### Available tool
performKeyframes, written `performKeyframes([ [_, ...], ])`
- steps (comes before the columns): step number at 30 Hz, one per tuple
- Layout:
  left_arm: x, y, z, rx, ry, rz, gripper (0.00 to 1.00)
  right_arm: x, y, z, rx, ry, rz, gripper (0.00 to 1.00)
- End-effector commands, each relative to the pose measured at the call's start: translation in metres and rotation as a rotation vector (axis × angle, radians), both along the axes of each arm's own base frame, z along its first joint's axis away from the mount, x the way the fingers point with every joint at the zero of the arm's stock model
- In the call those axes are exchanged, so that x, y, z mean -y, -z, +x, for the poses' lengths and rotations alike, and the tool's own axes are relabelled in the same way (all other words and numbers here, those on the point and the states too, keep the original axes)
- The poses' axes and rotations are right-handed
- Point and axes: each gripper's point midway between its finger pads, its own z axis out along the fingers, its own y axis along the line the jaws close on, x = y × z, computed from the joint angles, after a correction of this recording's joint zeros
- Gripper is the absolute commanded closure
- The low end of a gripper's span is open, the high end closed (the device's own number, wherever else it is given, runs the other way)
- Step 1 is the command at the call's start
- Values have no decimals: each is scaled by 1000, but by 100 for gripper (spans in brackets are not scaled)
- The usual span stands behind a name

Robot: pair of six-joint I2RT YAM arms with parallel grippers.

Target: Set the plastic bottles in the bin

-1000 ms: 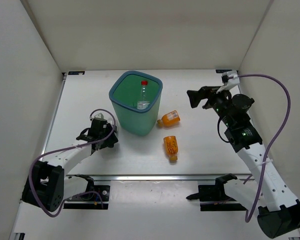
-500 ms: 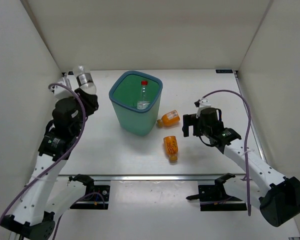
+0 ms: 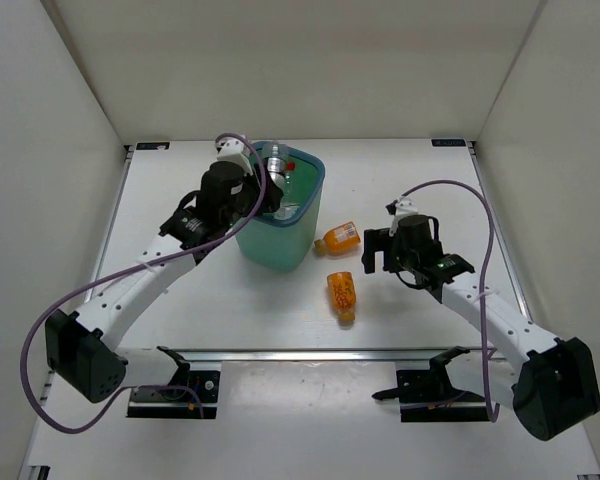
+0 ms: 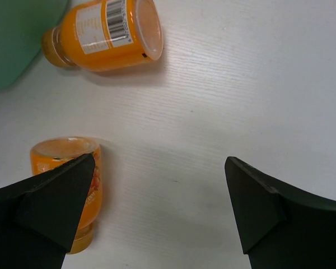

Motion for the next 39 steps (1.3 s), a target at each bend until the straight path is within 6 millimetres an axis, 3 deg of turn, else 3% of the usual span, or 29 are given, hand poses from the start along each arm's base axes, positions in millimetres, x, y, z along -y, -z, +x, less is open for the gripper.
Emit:
performKeyframes([
  [1, 11, -28, -15, 59, 58, -34, 32, -15, 0, 10, 6, -33, 8, 1],
  [2, 11, -28, -16, 52, 59, -32, 22, -23, 0, 12, 8, -53, 0, 1],
  [3, 11, -30, -18, 49, 70, -31, 20, -33, -3, 13, 14, -82, 2, 1],
  [5, 9, -39, -20, 71, 77, -22, 1, -45, -1, 16, 9, -109, -23, 1],
  [8, -6, -59, -26, 108, 35, -27, 2, -70, 5, 19, -15, -176, -47, 1],
  [12, -41, -58, -35, 94, -63, -11, 2, -94, 26, 14, -78, -237, -108, 1],
  [14, -80, -42, -40, 70, -192, 12, 2, -99, 37, 9, -101, -246, -145, 0],
  [19, -169, 35, -71, -139, -471, 59, 2, -95, 73, -18, -248, -205, -134, 3],
  [21, -192, 65, -88, -205, -563, 75, 1, -91, 79, -23, -275, -184, -132, 12],
  [22, -198, 81, -97, -241, -590, 84, 1, -89, 81, -25, -288, -174, -120, 25],
  [23, -199, 88, -103, -259, -600, 93, 2, -90, 77, -26, -283, -179, -115, 44],
  [25, -197, 112, -113, -308, -609, 67, 1, -93, 60, -20, -245, -187, -104, 65],
  [27, -188, 131, -117, -352, -582, 20, 1, -103, 15, 0, -153, -207, -86, 76],
  [28, -181, 150, -123, -399, -557, 5, 1, -107, -8, 7, -107, -224, -85, 75],
  [29, -177, 156, -125, -409, -545, -9, 1, -107, -25, 13, -57, -223, -98, 76],
  [31, -165, 174, -129, -450, -505, -49, 1, -116, -90, 32, 95, -234, -97, 76],
  [32, -162, 180, -130, -461, -496, -63, 2, -115, -111, 36, 157, -237, -118, 76],
  [35, -156, 186, -132, -469, -471, -73, 1, -143, -220, 49, 444, -268, -118, 77],
  [36, -156, 188, -133, -473, -469, -72, 1, -142, -236, 52, 503, -266, -169, 76],
  [38, -154, 191, -134, -489, -454, -69, 2, -173, -282, 47, 677, -291, -168, 76],
  [39, -157, 192, -135, -486, -461, -55, 1, -177, -293, 46, 736, -304, -210, 75],
])
